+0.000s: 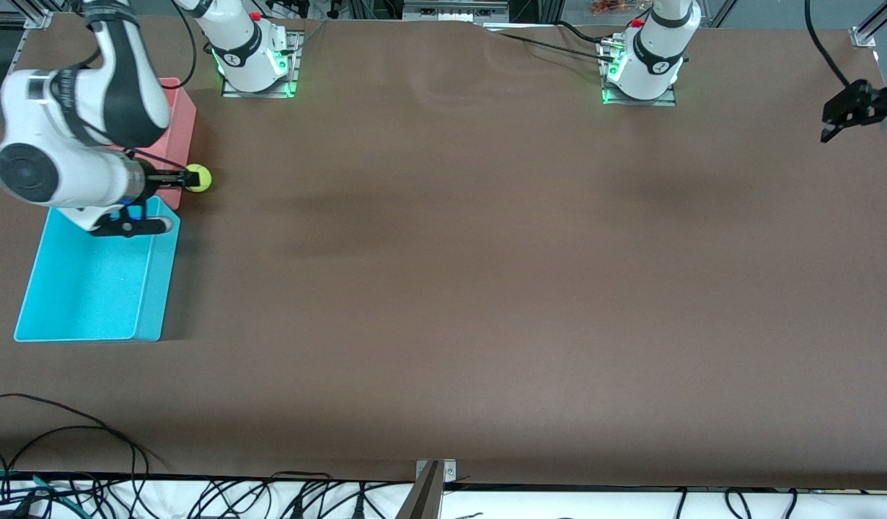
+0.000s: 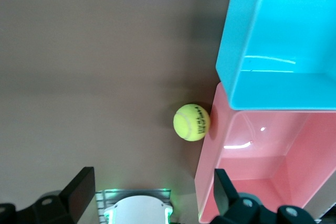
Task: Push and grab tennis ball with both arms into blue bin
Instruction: 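Close the right gripper around the tennis ball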
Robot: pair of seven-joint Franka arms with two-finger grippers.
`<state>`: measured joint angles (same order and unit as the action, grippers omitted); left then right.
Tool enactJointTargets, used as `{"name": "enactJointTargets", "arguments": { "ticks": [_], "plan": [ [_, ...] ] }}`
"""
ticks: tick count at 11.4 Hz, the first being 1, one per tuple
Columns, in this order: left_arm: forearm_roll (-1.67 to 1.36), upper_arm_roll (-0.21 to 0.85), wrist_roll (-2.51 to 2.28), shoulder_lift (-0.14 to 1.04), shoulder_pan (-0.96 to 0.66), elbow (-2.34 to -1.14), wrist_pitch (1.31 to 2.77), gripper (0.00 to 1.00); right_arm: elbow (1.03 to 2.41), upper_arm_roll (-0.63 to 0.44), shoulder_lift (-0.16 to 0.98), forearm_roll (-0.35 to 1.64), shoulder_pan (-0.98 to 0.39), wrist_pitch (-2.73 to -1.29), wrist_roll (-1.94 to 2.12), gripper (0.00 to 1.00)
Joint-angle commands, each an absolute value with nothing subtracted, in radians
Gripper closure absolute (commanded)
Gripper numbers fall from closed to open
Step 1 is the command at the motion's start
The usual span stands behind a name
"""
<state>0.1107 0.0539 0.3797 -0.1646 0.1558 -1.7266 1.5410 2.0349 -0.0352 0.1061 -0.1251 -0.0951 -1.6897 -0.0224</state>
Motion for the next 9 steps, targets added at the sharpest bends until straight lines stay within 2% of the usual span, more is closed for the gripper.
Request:
{"name": "enactJointTargets", "arguments": {
  "ticks": [1, 4, 8, 9],
  "plan": [
    [0.112, 0.119, 0.139, -0.152, 0.137, -1.674, 1.448, 0.0, 2.253, -0.006, 0.011, -0.214, -0.1, -1.821, -0.072, 0.0],
    [0.066, 0.19, -0.064, -0.134, 0.147, -1.573, 1.33, 0.0, 2.335, -0.003, 0.027, -0.317, -0.1, -1.897, -0.15, 0.0],
    [-0.079, 0.161, -0.126, -0.124, 0.182, -1.516, 1.246, 0.0, 2.364, 0.014, 0.135, -0.446, -0.129, -1.92, -0.302, 0.0],
    [-0.137, 0.122, -0.124, -0.124, 0.198, -1.516, 1.244, 0.0, 2.364, 0.017, 0.191, -0.469, -0.152, -1.927, -0.323, 0.0]
  ]
}}
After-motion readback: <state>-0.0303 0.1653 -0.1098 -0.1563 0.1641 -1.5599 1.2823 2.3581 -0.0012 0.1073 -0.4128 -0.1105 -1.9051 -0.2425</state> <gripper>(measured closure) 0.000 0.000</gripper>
